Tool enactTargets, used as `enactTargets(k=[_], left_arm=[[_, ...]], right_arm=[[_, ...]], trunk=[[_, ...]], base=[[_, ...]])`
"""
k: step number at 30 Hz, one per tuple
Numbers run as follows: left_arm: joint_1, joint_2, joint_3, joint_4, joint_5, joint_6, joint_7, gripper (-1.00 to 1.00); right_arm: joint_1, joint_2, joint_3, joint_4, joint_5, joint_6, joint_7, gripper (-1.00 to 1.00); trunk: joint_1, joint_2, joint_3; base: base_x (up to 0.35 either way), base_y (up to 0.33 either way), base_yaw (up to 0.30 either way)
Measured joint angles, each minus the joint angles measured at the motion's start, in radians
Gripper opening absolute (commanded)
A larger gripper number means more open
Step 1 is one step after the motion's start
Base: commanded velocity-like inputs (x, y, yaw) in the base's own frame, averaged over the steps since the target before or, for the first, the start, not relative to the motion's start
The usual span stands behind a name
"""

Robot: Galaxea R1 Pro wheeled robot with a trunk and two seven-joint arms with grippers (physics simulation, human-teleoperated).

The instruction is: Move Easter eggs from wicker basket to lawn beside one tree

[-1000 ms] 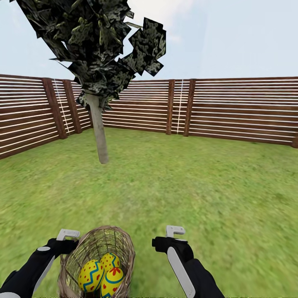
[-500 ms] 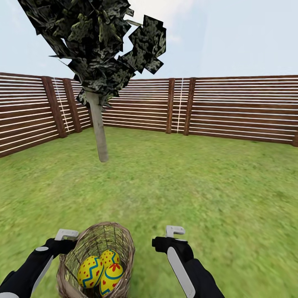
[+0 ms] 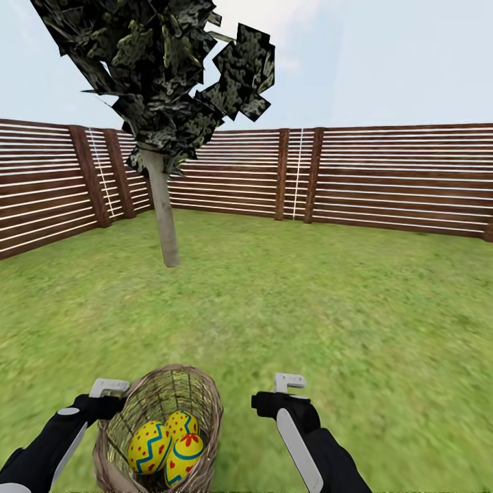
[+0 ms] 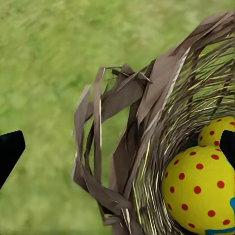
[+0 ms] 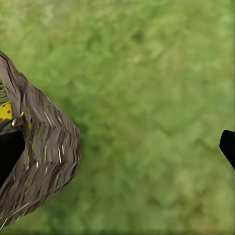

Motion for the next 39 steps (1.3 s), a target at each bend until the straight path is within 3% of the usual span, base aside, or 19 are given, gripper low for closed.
enactTargets(k=[6, 15, 18, 21, 25, 35, 39], left_arm=[[0.000, 0.000, 0.000, 0.000, 0.000, -0.002, 0.001, 1.00], [0.000, 0.000, 0.001, -0.001, 0.000, -0.004, 0.001, 1.00], [-0.002, 0.001, 0.027, -0.001, 0.000, -0.002, 0.001, 1.00], [-0.003, 0.001, 0.106, -0.001, -0.001, 0.000, 0.000, 1.00], [-0.007, 0.000, 0.166, 0.000, -0.004, 0.002, -0.002, 1.00], [-0.009, -0.001, 0.182, 0.000, -0.007, -0.001, -0.001, 1.00], [-0.009, -0.002, 0.182, 0.000, -0.008, -0.003, -0.001, 1.00]], right_arm=[[0.000, 0.000, 0.000, 0.000, 0.000, 0.000, 0.000, 1.00], [0.000, 0.000, 0.000, 0.000, 0.000, 0.000, 0.000, 1.00], [0.000, 0.000, 0.000, 0.000, 0.000, 0.000, 0.000, 1.00], [0.000, 0.000, 0.000, 0.000, 0.000, 0.000, 0.000, 1.00], [0.000, 0.000, 0.000, 0.000, 0.000, 0.000, 0.000, 1.00], [0.000, 0.000, 0.000, 0.000, 0.000, 0.000, 0.000, 1.00], [0.000, 0.000, 0.000, 0.000, 0.000, 0.000, 0.000, 1.00]], trunk=[[0.023, -0.042, -0.019], [0.023, -0.042, -0.019], [0.023, -0.042, -0.019], [0.023, -0.042, -0.019], [0.023, -0.042, -0.019], [0.061, -0.112, -0.050], [0.061, -0.112, -0.050]], base=[[0.000, 0.000, 0.000], [0.000, 0.000, 0.000], [0.000, 0.000, 0.000], [0.000, 0.000, 0.000], [0.000, 0.000, 0.000], [0.000, 0.000, 0.000], [0.000, 0.000, 0.000]])
